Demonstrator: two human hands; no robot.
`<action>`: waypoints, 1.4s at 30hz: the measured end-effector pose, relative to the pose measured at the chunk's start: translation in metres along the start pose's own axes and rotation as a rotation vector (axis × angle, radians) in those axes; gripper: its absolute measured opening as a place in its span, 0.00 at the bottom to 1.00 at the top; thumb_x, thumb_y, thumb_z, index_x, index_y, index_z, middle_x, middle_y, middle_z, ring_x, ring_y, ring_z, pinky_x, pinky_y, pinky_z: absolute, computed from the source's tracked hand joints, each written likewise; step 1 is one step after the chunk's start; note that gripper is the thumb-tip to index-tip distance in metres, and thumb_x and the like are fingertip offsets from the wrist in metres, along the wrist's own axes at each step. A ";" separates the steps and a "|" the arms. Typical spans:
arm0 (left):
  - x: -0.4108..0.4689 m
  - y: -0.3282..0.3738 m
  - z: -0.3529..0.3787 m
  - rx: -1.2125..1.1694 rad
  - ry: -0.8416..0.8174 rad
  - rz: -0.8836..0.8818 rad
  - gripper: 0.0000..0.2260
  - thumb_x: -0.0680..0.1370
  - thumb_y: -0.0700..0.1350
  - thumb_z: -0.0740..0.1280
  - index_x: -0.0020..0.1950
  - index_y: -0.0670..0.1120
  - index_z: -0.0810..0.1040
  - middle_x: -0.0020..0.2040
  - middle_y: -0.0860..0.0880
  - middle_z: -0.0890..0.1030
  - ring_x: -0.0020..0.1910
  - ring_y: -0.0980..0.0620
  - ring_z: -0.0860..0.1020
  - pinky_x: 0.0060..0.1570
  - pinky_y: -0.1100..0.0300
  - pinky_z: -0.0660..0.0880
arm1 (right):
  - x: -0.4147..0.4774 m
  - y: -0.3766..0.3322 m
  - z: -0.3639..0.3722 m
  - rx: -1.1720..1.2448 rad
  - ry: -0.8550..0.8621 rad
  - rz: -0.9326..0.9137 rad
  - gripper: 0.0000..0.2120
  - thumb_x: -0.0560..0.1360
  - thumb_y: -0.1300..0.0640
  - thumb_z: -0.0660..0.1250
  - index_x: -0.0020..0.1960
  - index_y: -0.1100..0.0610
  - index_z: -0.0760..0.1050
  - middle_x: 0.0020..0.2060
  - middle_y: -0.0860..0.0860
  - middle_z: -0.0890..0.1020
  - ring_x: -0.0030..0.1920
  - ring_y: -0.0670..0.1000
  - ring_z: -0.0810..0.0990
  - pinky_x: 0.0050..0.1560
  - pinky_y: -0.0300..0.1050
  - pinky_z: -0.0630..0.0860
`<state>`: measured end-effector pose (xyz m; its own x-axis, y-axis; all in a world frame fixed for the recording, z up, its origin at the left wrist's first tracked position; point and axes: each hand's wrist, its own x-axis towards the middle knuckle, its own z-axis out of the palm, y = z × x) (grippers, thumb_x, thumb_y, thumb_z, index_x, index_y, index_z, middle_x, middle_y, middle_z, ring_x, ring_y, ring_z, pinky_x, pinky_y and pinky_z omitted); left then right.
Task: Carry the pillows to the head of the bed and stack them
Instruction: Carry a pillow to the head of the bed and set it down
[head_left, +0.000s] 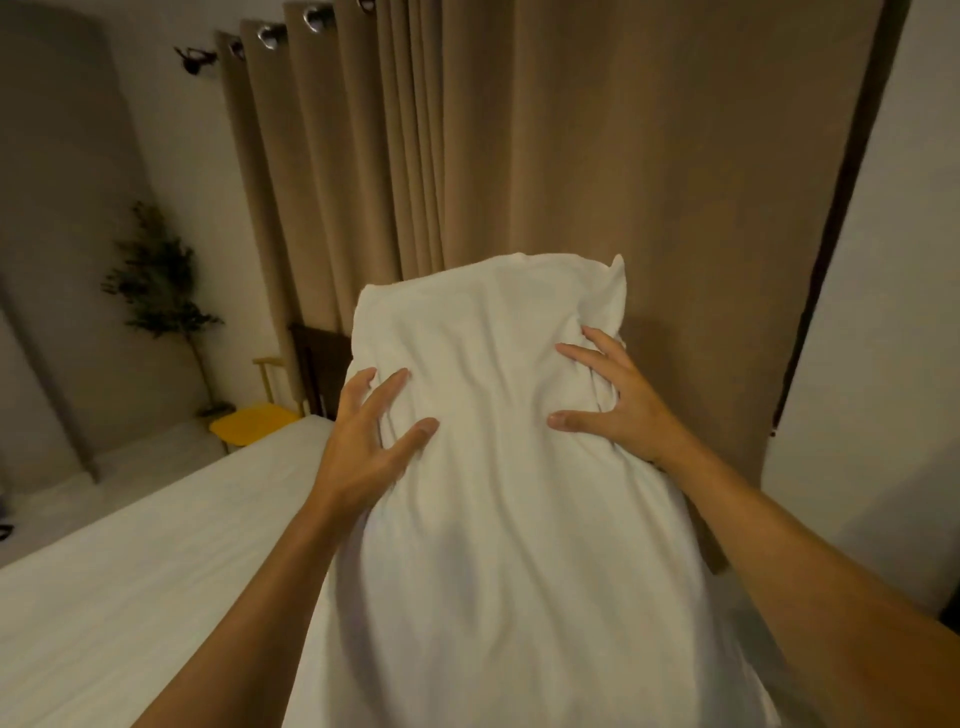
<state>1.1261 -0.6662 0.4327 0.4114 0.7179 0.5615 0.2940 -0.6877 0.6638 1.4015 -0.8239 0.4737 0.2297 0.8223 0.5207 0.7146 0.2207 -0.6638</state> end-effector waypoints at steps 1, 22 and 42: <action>0.007 -0.005 0.007 0.021 0.007 -0.009 0.31 0.72 0.67 0.66 0.73 0.63 0.66 0.78 0.56 0.56 0.75 0.51 0.60 0.66 0.54 0.60 | 0.012 0.013 0.002 0.009 -0.024 -0.010 0.39 0.62 0.44 0.79 0.70 0.44 0.71 0.75 0.39 0.57 0.68 0.30 0.56 0.58 0.16 0.51; 0.186 -0.094 0.087 0.258 0.233 -0.317 0.34 0.70 0.73 0.62 0.74 0.66 0.63 0.78 0.56 0.56 0.74 0.47 0.63 0.70 0.44 0.65 | 0.295 0.200 0.059 0.206 -0.307 -0.255 0.39 0.59 0.38 0.78 0.68 0.39 0.72 0.76 0.40 0.58 0.75 0.41 0.56 0.71 0.40 0.55; 0.177 -0.128 0.114 0.526 0.539 -0.544 0.33 0.71 0.69 0.65 0.74 0.62 0.67 0.78 0.53 0.59 0.74 0.51 0.62 0.66 0.60 0.60 | 0.410 0.245 0.185 0.448 -0.681 -0.409 0.37 0.61 0.44 0.79 0.68 0.42 0.73 0.76 0.40 0.58 0.73 0.40 0.56 0.71 0.42 0.54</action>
<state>1.2599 -0.4636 0.3906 -0.3153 0.8187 0.4799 0.7368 -0.1075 0.6675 1.5487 -0.3354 0.4253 -0.5269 0.7354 0.4261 0.2981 0.6294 -0.7177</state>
